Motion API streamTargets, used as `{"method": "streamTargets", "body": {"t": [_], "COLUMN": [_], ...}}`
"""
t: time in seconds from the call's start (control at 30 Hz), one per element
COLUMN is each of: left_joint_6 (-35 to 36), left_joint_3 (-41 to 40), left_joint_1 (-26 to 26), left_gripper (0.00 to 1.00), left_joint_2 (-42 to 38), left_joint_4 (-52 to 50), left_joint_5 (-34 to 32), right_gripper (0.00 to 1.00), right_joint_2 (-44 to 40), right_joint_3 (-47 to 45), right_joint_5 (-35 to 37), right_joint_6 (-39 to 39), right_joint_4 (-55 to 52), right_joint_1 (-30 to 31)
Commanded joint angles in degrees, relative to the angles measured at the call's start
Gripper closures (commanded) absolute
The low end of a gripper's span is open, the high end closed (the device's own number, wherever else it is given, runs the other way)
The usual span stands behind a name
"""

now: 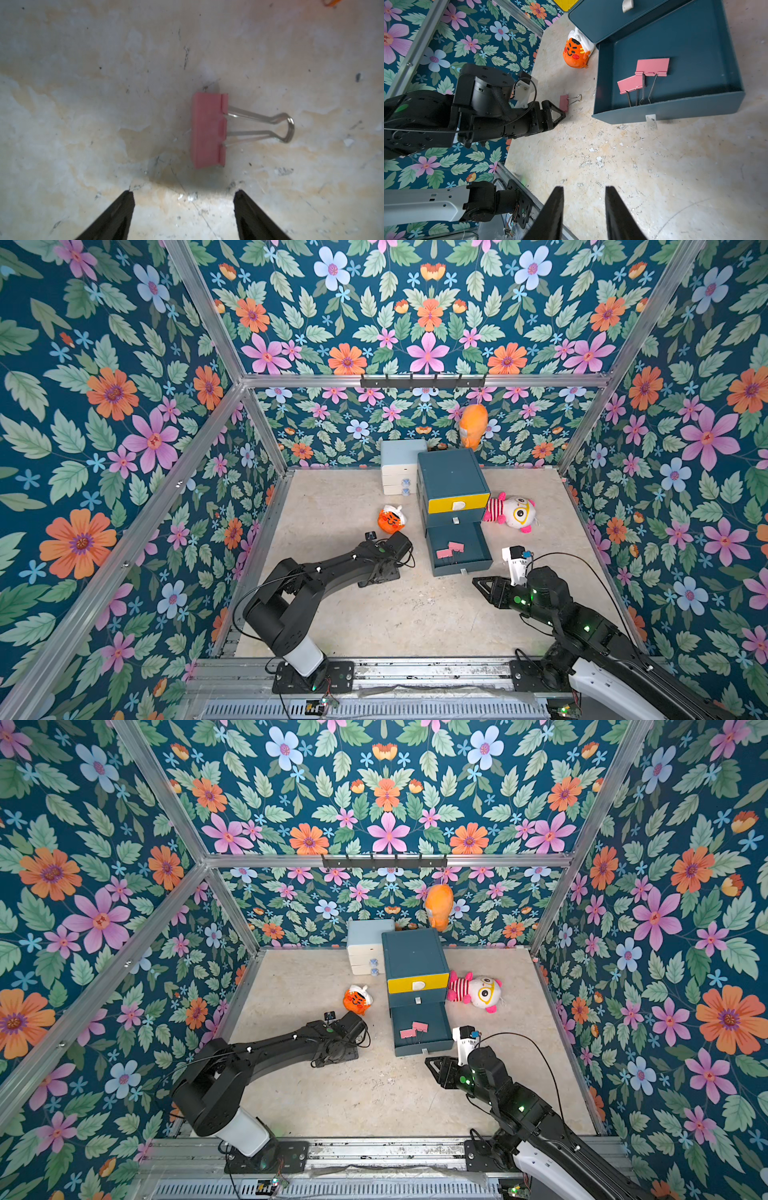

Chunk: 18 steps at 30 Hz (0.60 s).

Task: Put the binder clips in the drawer according to color
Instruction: Pick up the binder clip at the center of the board.

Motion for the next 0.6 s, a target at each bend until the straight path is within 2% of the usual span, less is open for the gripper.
{"method": "streamTargets", "body": {"t": [0.0,0.17,0.27,0.4,0.57], "left_joint_6": [2.16,3.56,3.86,4.53,5.34], "left_joint_3": [1.20,1.19,1.27,0.03,-0.32], "left_joint_1": [0.77,1.89,1.99,2.00,1.96], "left_gripper": [0.21,0.27,0.36,0.55,0.63], "left_joint_2": [2.83,5.39,5.85,4.75,4.92], "left_joint_4": [2.52,5.12,5.33,6.73,7.00], "left_joint_5": [0.62,0.55,-0.01,0.16,0.42], "right_gripper": [0.63,0.64,0.64,0.64,0.63], "right_joint_2": [0.01,0.25,0.59,0.55,0.79], "right_joint_3": [-0.20,-0.47,-0.34,-0.38,-0.46], "right_joint_5": [-0.27,-0.49,-0.49,-0.40,-0.32], "right_joint_6": [0.57,0.86,0.81,0.90,0.95], "right_joint_4": [1.90,2.29,2.34,2.43,2.29], "right_joint_1": [0.02,0.06,0.06,0.06,0.06]}}
